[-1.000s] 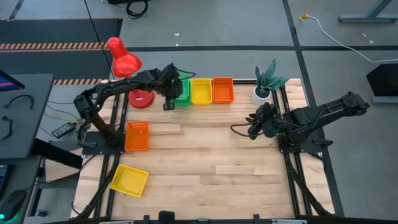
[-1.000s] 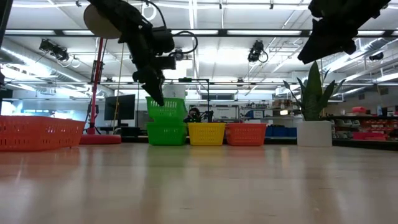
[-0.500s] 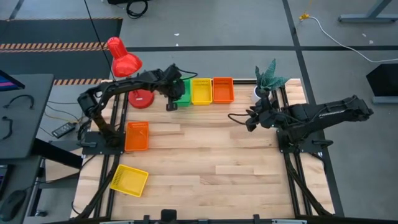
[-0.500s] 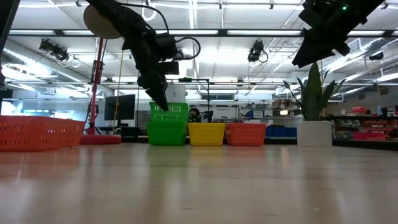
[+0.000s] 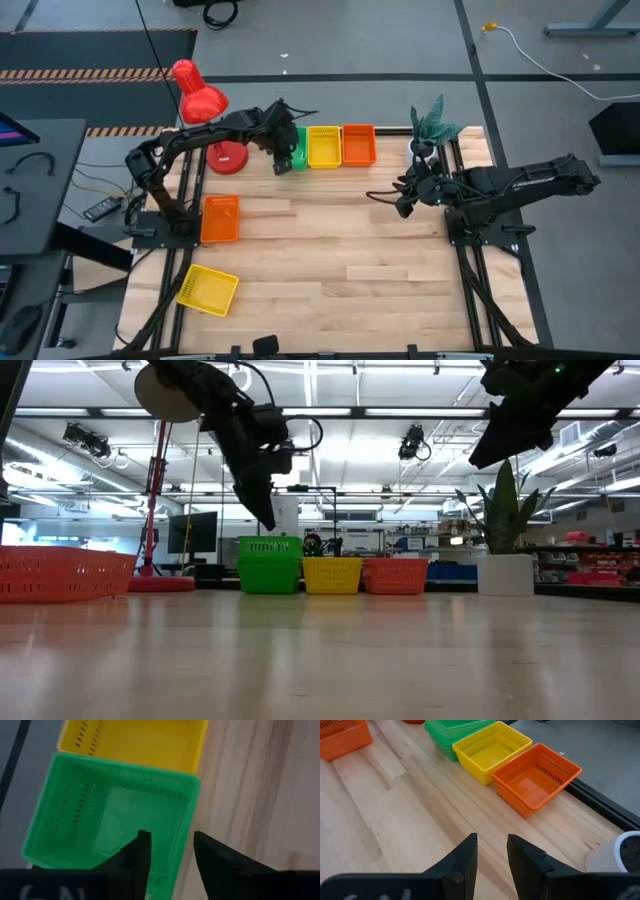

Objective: Stack baskets by color
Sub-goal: Stack the right green bin on top of the left green bin

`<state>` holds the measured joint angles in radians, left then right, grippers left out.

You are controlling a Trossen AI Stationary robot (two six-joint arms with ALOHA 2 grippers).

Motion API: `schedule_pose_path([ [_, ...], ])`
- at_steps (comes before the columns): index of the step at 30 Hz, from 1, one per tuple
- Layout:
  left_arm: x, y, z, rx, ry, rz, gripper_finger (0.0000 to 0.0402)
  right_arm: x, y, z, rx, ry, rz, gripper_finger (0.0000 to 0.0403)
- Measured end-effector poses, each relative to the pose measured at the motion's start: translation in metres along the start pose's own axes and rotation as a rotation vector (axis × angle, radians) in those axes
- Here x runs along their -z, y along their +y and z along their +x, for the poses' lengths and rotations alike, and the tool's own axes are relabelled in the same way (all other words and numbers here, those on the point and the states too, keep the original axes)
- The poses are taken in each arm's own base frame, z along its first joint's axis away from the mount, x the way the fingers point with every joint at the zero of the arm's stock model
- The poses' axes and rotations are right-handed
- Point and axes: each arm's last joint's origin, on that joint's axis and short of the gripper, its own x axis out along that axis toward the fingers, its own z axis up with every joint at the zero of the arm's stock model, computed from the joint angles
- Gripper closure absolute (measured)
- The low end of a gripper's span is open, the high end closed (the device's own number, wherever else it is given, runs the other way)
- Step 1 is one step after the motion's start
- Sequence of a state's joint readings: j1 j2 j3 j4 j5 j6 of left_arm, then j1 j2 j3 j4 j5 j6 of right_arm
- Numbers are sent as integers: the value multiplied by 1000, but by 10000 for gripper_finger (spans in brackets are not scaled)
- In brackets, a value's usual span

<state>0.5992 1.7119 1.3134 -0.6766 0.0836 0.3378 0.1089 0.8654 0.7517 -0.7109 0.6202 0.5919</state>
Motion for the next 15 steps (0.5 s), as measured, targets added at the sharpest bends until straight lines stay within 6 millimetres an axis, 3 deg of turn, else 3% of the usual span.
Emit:
schedule_pose_path([
  [3,-2,-1,2,5,-14,-57,252,0,0,0,1,0,-18,292],
  [9,2,0,29,36,48,-69,304,-2,-3,2,26,-4,-31,292],
  [15,-4,0,22,23,11,-85,354,-3,-5,3,38,-5,-21,292],
])
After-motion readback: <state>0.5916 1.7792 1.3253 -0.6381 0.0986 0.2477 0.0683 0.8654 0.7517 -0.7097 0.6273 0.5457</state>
